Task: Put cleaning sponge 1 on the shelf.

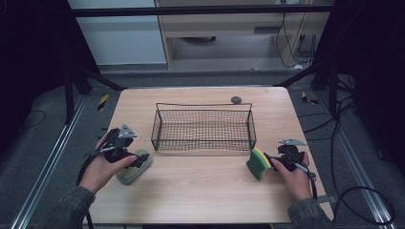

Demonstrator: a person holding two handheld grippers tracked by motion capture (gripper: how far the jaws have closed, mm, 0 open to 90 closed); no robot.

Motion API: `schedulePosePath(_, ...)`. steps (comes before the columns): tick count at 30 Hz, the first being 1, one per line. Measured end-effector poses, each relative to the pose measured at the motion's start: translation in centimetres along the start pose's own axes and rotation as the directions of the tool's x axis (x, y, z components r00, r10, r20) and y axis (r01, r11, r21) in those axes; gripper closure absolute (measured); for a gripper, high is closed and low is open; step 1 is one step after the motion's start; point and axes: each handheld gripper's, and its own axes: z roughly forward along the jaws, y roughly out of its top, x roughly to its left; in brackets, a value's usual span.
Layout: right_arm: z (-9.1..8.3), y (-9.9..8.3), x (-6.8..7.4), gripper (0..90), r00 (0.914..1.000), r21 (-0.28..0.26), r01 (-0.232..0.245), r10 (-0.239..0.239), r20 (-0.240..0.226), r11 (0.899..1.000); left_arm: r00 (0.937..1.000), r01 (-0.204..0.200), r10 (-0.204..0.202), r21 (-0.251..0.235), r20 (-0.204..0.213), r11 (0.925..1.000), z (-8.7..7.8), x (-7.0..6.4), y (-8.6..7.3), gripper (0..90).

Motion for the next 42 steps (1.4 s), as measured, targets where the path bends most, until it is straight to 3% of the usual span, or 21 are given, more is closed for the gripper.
schedulePosePath(2,0.0,0.0,0.0,1.5,1.0,-0.002,-0.003,0.003,-0.001,1.0,0.9998,-0.021,0.02,0.033,0.008,0.9992,-0.3,0.4,-0.1,6.2)
schedulePosePath(4,-0.2,-0.1,0.0,1.7,1.0,-0.001,-0.005,0.005,0.0,1.0,0.9994,-0.029,0.029,0.05,-0.018,0.9983,-0.9,0.9,-0.2,6.6)
schedulePosePath(6,-0.2,-0.2,0.0,1.8,1.0,-0.003,0.002,-0.002,0.001,1.0,0.9998,-0.02,0.021,0.069,-0.008,0.9974,-1.2,1.4,-0.4,6.7)
schedulePosePath(9,-0.3,-0.3,0.0,1.8,1.0,-0.002,-0.003,0.003,-0.006,1.0,0.9985,-0.047,0.05,0.112,-0.023,0.9926,-1.6,2.0,-0.6,6.7)
schedulePosePath(12,-0.4,-0.3,0.0,1.8,1.0,-0.003,0.002,-0.002,-0.008,1.0,0.9992,-0.023,0.027,0.112,-0.029,0.9934,-1.8,2.6,-0.8,6.1)
schedulePosePath(15,-0.3,-0.3,0.0,1.6,1.0,-0.002,0.002,-0.002,-0.008,1.0,0.9996,-0.026,0.027,0.154,-0.006,0.9877,-1.7,3.1,-1.4,6.0)
schedulePosePath(23,-0.3,-0.3,0.0,1.6,1.0,-0.004,0.006,-0.006,-0.006,1.0,0.9992,-0.011,0.002,0.223,0.039,0.9748,-1.0,3.8,-2.4,16.1)
schedulePosePath(28,-0.5,-0.4,0.1,1.6,0.9999,-0.003,0.004,-0.004,-0.011,1.0,0.9986,-0.006,-0.007,0.237,0.053,0.9716,-0.4,3.8,-2.1,24.4)
schedulePosePath(35,-0.4,-0.4,0.1,1.5,0.9999,-0.001,0.007,-0.007,-0.014,1.0,0.9958,-0.031,0.002,0.31,0.091,0.9502,1.5,3.6,-1.4,34.4)
schedulePosePath(40,-0.4,-0.4,0.1,1.5,0.9998,-0.001,0.013,-0.013,-0.014,1.0,0.9942,-0.035,0.0,0.331,0.108,0.9429,2.8,3.3,-1.0,44.3)
schedulePosePath(42,-0.4,-0.4,0.1,1.5,0.9998,-0.003,0.014,-0.014,-0.016,1.0,0.9932,-0.014,-0.027,0.343,0.113,0.9393,3.2,3.5,-1.0,47.2)
